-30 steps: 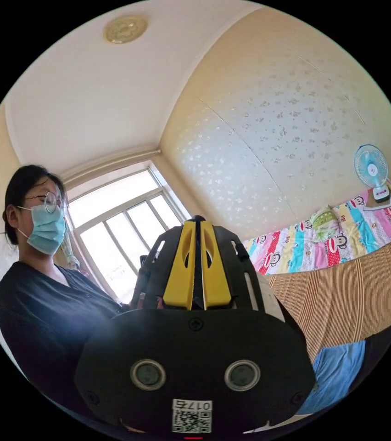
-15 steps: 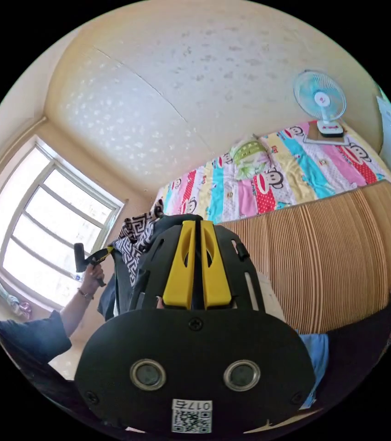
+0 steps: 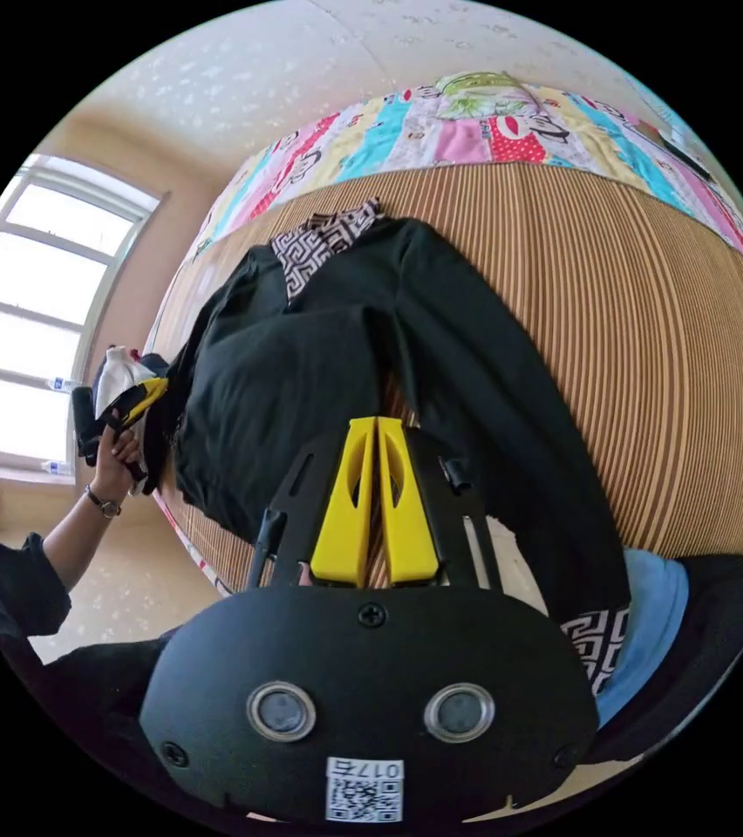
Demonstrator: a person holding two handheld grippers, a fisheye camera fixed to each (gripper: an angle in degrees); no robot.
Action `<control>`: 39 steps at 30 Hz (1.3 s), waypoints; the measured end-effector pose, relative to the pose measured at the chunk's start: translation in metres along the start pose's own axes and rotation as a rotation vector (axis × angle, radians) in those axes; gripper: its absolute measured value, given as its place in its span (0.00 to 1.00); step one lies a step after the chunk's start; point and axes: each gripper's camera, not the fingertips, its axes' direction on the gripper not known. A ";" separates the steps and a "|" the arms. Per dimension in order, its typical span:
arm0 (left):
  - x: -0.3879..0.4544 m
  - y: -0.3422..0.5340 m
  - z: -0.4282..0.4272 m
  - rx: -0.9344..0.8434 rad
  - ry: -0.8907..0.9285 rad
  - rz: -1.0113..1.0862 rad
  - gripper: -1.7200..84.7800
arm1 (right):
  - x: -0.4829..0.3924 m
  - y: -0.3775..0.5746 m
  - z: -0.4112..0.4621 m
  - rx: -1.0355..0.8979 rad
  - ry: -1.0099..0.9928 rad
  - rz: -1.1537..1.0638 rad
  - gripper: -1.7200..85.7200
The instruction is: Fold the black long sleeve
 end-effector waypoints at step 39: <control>-0.059 0.049 -0.065 -0.184 -0.025 -0.045 0.12 | 0.075 0.174 -0.269 0.161 0.065 0.626 0.18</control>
